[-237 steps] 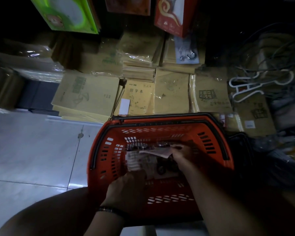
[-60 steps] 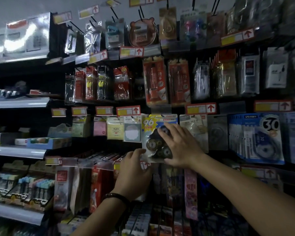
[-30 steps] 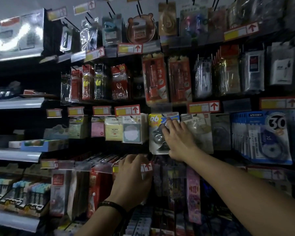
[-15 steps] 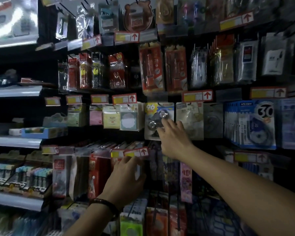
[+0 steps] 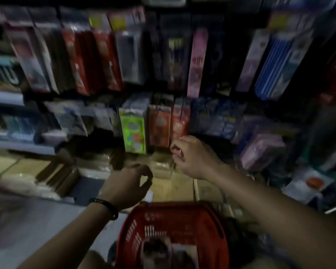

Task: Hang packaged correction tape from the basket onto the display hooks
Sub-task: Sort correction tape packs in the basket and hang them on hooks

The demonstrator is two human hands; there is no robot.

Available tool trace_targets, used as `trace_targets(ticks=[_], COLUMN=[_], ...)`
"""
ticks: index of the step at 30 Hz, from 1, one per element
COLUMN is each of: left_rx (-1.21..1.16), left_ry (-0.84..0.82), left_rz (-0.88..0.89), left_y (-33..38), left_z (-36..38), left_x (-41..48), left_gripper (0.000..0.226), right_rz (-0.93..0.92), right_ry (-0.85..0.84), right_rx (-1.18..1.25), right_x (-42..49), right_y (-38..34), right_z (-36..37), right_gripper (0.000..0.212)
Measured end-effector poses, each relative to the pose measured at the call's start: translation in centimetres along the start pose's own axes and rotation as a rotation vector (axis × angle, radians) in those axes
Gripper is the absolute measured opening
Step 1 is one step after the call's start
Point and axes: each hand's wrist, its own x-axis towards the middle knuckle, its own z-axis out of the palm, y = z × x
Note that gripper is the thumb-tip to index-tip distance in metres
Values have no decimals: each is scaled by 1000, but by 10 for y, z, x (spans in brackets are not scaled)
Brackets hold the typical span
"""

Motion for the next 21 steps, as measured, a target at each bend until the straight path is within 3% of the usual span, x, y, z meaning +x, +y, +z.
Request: trace_targets(ticks=[6,11,14,16,19,21], left_rx=[-67,-116,-58,-41,-69,-38], left_ry=[-261,-418,-555,-605,-785,-865], left_rz=[-93,-121,-191,-228,-277,-249], left_y=[-27,-46,-59,-65,-69,-67], left_z=[110,191,238,265,297,306], left_x=[-26,-24,-20,-22,-25,-24], left_gripper=[21,43,33,37,48,44], right_rz=[336,648,796,946,1004,1033], right_ry=[-284,-435,-504,-574,-622,-663], right_rx=[223,397,453,491,542,553], right_x=[-83,-143,-172,-208,-233,-230], right_y=[44,72,88,119,128,119], right_z=[143,257,329,414,477,493], right_gripper=[23,15,13,10,24,24])
